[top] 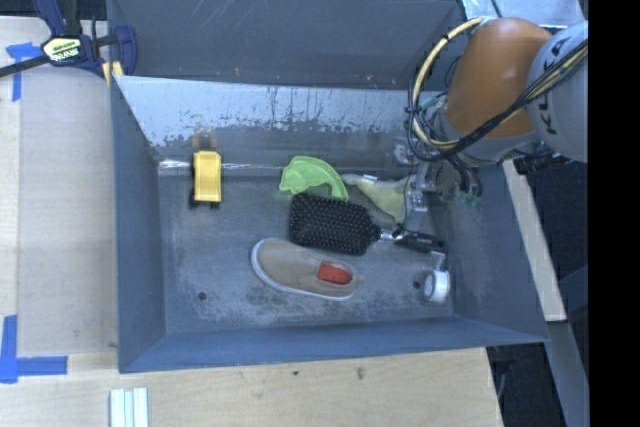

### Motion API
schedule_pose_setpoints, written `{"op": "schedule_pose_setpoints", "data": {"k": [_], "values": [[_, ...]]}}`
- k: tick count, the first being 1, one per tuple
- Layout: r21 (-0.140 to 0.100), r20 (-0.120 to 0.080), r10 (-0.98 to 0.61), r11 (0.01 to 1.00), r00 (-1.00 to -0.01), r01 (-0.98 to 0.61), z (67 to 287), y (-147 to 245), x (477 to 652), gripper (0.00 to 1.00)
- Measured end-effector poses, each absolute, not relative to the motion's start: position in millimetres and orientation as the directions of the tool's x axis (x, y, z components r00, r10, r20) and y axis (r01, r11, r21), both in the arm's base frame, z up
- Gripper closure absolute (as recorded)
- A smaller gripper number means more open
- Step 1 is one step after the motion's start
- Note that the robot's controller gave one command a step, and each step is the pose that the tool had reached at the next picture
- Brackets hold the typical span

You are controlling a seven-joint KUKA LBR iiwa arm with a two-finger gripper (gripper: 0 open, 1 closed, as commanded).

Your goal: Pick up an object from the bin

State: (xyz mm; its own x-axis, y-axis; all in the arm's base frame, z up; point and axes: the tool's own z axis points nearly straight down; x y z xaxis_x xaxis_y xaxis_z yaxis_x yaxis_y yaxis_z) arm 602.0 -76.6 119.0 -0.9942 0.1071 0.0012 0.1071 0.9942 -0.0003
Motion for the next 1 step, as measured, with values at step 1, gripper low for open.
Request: {"op": "schedule_pose_setpoints", "data": {"k": [1], "values": [[0.000,0.001,0.107,0.994,-0.994,0.107,119.0,-76.5,602.0,0.00]]}}
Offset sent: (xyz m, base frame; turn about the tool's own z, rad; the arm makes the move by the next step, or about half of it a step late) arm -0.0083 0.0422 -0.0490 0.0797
